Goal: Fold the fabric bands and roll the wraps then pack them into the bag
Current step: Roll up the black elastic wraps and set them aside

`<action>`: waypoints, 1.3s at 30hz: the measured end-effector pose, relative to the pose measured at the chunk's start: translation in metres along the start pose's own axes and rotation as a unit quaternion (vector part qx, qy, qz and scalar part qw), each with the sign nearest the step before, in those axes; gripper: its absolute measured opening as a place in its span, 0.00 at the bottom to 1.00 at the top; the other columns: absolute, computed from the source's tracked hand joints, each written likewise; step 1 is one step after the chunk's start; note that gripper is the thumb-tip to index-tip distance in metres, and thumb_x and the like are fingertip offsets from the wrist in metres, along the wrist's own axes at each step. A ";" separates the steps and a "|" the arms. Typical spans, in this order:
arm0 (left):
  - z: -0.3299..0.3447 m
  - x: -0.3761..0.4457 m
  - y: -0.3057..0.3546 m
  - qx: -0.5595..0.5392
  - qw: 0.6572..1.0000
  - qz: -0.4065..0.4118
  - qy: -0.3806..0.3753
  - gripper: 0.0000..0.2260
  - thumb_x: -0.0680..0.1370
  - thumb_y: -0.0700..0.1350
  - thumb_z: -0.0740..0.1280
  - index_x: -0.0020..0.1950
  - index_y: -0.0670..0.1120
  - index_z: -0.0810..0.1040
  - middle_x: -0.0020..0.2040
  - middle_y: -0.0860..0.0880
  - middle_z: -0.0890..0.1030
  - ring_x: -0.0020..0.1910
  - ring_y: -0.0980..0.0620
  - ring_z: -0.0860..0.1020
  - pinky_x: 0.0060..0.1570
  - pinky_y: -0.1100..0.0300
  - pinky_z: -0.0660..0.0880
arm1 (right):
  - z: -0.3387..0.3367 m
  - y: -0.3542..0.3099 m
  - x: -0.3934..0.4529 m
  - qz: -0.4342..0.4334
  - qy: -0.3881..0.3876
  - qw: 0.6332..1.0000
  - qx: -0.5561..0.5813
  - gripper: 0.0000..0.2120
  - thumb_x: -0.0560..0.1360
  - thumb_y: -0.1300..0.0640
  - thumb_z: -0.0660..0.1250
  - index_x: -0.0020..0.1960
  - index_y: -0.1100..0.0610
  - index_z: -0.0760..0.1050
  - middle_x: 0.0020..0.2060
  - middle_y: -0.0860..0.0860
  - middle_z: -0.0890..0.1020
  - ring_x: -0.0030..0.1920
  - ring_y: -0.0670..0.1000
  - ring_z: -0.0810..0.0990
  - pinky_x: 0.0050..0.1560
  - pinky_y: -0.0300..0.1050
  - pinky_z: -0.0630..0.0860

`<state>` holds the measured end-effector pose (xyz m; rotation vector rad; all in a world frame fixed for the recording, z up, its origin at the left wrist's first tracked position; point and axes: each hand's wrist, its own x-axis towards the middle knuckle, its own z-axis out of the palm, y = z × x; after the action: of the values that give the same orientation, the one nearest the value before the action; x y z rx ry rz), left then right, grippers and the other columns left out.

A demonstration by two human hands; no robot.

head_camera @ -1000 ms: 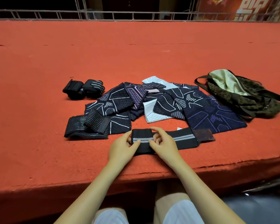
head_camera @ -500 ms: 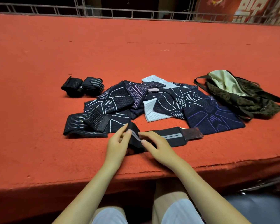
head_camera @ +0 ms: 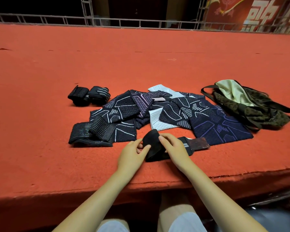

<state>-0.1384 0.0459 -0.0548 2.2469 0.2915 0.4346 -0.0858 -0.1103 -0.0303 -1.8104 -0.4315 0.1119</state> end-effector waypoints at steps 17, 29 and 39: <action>0.002 0.005 0.006 0.012 0.998 -0.007 -0.054 0.23 0.72 0.56 0.68 0.67 0.58 0.71 0.36 0.61 0.77 0.35 0.58 0.72 0.43 0.57 0.73 | -0.006 0.026 -0.009 -0.043 0.067 0.977 -0.200 0.13 0.75 0.52 0.66 0.58 0.51 0.75 0.41 0.46 0.78 0.43 0.46 0.75 0.48 0.42 0.72; -0.003 0.004 0.006 -0.139 0.987 -0.076 0.001 0.20 0.71 0.46 0.67 0.61 0.58 0.74 0.40 0.55 0.79 0.35 0.58 0.75 0.45 0.60 0.73 | -0.037 0.037 -0.001 -0.066 0.122 0.893 -0.429 0.26 0.70 0.39 0.55 0.58 0.55 0.77 0.54 0.51 0.77 0.60 0.54 0.73 0.60 0.52 0.66; -0.006 0.004 0.008 -0.152 0.985 -0.077 0.031 0.20 0.74 0.42 0.67 0.65 0.54 0.74 0.45 0.58 0.77 0.39 0.63 0.75 0.42 0.67 0.68 | -0.067 -0.004 0.019 0.082 0.005 0.952 -0.296 0.12 0.70 0.50 0.72 0.34 0.55 0.73 0.32 0.49 0.78 0.38 0.50 0.78 0.41 0.47 0.72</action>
<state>-0.1371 0.0461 -0.0437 1.9000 0.4003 0.4355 -0.0493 -0.1638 -0.0049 -2.4377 -0.3252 0.0932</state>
